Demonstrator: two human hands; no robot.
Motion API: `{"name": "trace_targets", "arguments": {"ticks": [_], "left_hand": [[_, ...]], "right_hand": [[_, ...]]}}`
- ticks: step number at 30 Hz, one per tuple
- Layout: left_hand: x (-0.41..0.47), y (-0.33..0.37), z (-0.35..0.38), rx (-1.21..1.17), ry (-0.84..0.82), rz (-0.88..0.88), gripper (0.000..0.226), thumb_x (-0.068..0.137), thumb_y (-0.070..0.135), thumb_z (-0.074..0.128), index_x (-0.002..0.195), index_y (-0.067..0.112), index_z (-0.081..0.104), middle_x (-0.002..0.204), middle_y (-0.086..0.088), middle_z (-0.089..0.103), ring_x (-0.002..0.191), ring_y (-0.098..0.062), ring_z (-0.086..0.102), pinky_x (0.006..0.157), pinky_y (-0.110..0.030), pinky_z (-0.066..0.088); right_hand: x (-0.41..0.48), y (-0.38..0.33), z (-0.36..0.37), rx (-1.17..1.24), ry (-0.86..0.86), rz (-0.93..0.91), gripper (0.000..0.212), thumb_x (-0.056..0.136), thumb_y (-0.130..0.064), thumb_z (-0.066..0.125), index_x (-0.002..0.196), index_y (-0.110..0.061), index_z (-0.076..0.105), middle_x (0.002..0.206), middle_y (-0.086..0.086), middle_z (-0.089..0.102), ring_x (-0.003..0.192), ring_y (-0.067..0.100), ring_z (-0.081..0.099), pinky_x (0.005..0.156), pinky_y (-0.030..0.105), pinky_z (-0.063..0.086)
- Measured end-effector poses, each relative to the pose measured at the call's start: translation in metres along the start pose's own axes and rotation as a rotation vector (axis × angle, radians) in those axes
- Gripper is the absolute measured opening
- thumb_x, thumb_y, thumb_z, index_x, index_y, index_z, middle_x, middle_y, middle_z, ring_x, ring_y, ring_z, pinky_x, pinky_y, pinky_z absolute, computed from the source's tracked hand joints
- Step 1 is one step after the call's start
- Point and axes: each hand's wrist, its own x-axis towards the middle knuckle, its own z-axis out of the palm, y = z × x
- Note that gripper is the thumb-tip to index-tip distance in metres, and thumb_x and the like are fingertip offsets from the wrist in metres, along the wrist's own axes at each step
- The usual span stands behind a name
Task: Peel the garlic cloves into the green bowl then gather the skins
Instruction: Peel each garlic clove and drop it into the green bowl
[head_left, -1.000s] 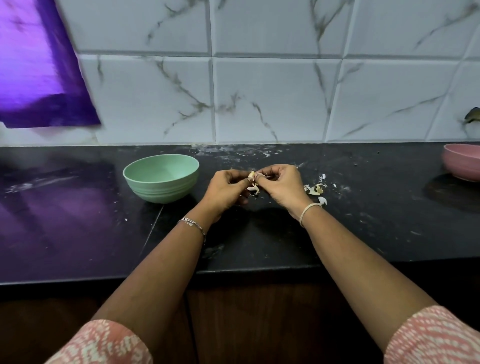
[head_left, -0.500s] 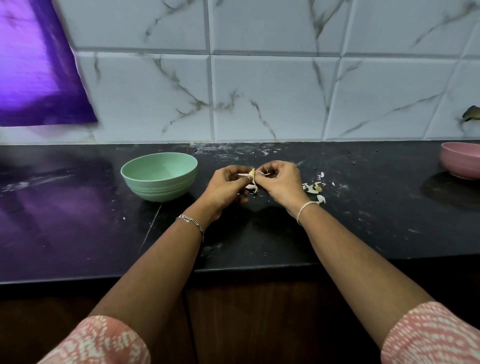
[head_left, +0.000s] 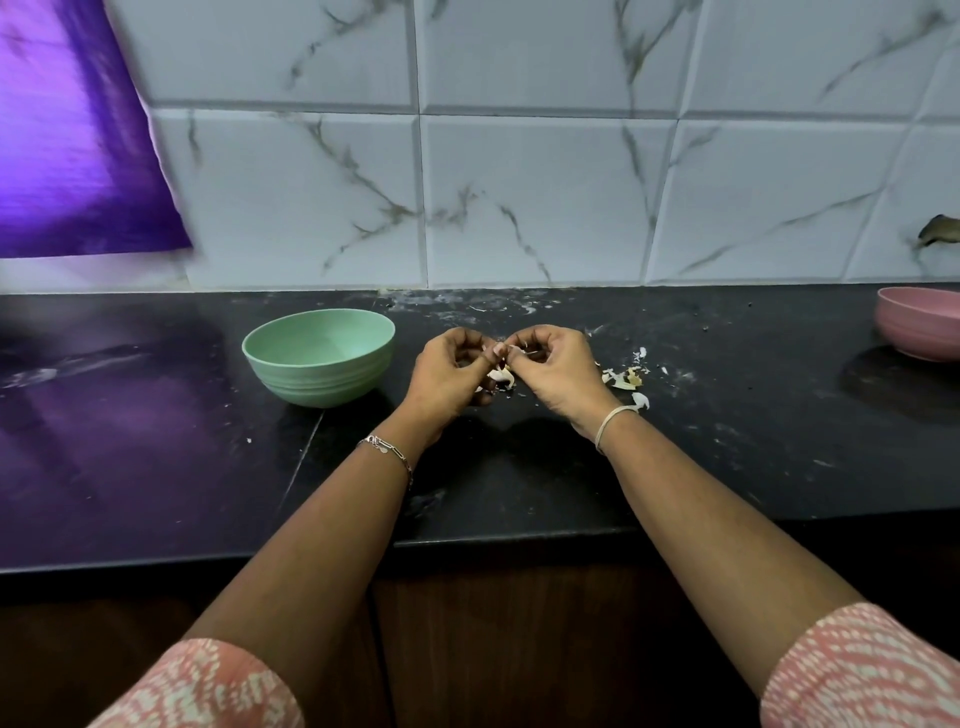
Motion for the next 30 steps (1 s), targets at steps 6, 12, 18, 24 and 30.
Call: {"name": "trace_targets", "arguments": {"ticks": [6, 12, 18, 24, 30], "left_hand": [[0.003, -0.001, 0.002, 0.159, 0.073, 0.066, 0.013, 0.092, 0.021, 0.065, 0.098, 0.010, 0.067, 0.085, -0.007, 0.064, 0.073, -0.014, 0.059, 0.050, -0.022, 0.055], [-0.001, 0.005, -0.002, -0.136, 0.023, -0.025, 0.009, 0.096, 0.014, 0.058, 0.093, 0.012, 0.066, 0.086, -0.004, 0.069, 0.068, -0.008, 0.062, 0.052, -0.019, 0.053], [-0.004, 0.010, -0.002, -0.238, 0.028, -0.093, 0.006, 0.096, 0.009, 0.056, 0.100, 0.006, 0.060, 0.086, -0.006, 0.071, 0.061, -0.008, 0.067, 0.053, -0.022, 0.056], [-0.005, 0.010, -0.003, -0.267, -0.014, -0.147, 0.005, 0.095, 0.007, 0.059, 0.100, 0.007, 0.059, 0.086, -0.005, 0.073, 0.067, -0.014, 0.069, 0.057, -0.024, 0.057], [-0.004, 0.011, 0.002, -0.237, -0.022, -0.148, 0.008, 0.094, 0.009, 0.061, 0.102, 0.006, 0.061, 0.082, -0.004, 0.070, 0.069, -0.016, 0.068, 0.057, -0.024, 0.057]], "right_hand": [[0.002, 0.005, 0.000, -0.066, 0.062, 0.016, 0.005, 0.077, -0.018, 0.074, 0.073, -0.019, 0.070, 0.068, -0.005, 0.069, 0.061, 0.007, 0.061, 0.065, 0.027, 0.052], [0.004, 0.007, -0.004, -0.018, 0.101, 0.104, 0.003, 0.075, -0.022, 0.068, 0.074, -0.020, 0.069, 0.069, -0.006, 0.067, 0.064, 0.009, 0.060, 0.066, 0.030, 0.051], [0.000, 0.001, -0.006, 0.099, 0.027, 0.148, 0.011, 0.085, -0.014, 0.061, 0.079, -0.016, 0.070, 0.072, -0.002, 0.065, 0.063, 0.011, 0.057, 0.061, 0.030, 0.050], [0.013, 0.008, -0.044, -0.082, 0.272, 0.151, 0.006, 0.075, -0.022, 0.075, 0.071, -0.021, 0.072, 0.069, -0.008, 0.069, 0.066, 0.010, 0.062, 0.068, 0.030, 0.053], [0.015, 0.019, -0.090, -0.378, 0.391, 0.179, 0.021, 0.070, -0.023, 0.081, 0.061, -0.020, 0.062, 0.060, -0.010, 0.063, 0.062, 0.013, 0.062, 0.066, 0.031, 0.054]]}}
